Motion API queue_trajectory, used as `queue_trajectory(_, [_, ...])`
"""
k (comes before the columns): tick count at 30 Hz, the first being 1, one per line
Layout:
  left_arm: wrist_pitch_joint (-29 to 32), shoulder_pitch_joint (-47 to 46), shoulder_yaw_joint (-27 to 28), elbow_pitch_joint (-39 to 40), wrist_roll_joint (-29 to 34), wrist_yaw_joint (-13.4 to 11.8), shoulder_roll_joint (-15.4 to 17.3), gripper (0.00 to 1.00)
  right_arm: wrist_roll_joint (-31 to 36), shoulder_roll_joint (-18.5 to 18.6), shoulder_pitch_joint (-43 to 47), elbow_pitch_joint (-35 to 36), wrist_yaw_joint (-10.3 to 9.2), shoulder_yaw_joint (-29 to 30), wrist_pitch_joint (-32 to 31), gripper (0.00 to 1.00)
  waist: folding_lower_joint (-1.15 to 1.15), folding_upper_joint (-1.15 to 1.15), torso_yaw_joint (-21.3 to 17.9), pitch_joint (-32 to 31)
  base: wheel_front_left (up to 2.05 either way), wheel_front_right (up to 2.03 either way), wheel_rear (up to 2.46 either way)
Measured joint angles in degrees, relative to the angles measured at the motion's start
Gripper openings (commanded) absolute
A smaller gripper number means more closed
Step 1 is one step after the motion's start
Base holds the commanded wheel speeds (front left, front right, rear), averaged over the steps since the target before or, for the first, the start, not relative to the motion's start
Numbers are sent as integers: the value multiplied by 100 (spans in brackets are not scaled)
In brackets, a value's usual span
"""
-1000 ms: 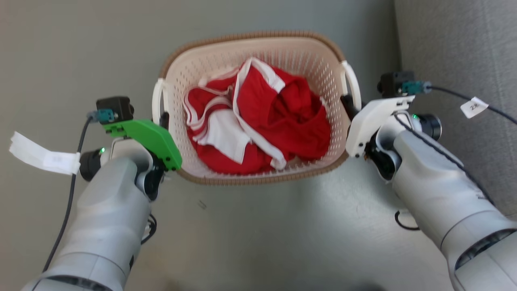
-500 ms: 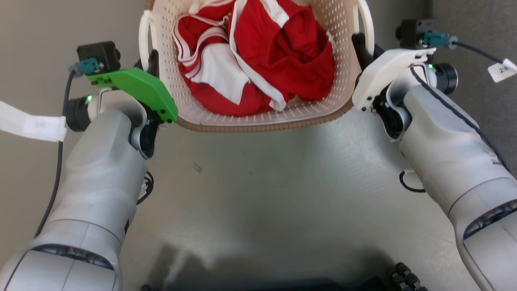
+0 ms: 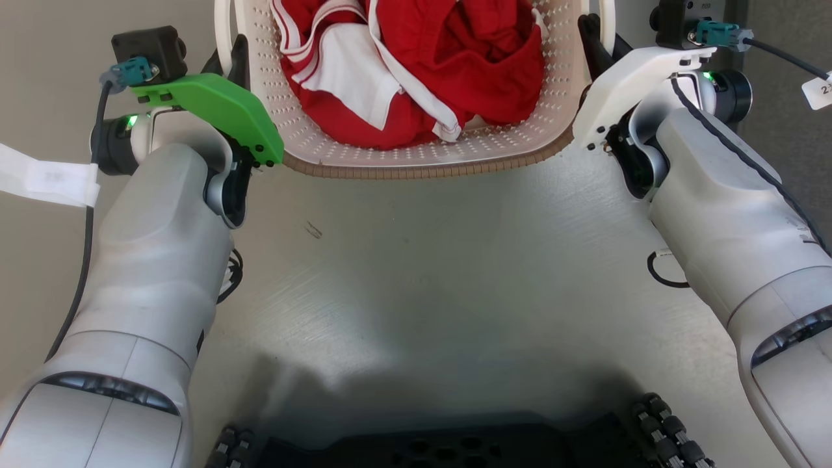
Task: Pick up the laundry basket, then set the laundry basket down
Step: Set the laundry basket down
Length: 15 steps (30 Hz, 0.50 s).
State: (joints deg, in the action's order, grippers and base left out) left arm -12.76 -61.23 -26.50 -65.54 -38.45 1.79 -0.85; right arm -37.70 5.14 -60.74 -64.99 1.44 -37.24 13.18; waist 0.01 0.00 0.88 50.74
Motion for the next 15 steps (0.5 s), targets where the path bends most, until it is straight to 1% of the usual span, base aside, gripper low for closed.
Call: queue_trajectory(15, [-93, -188, -2, -64, 91, -54, -9, 0, 49, -30, -207, -134, -13, 5, 48, 0, 0, 0, -30, 418, 0, 0, 0])
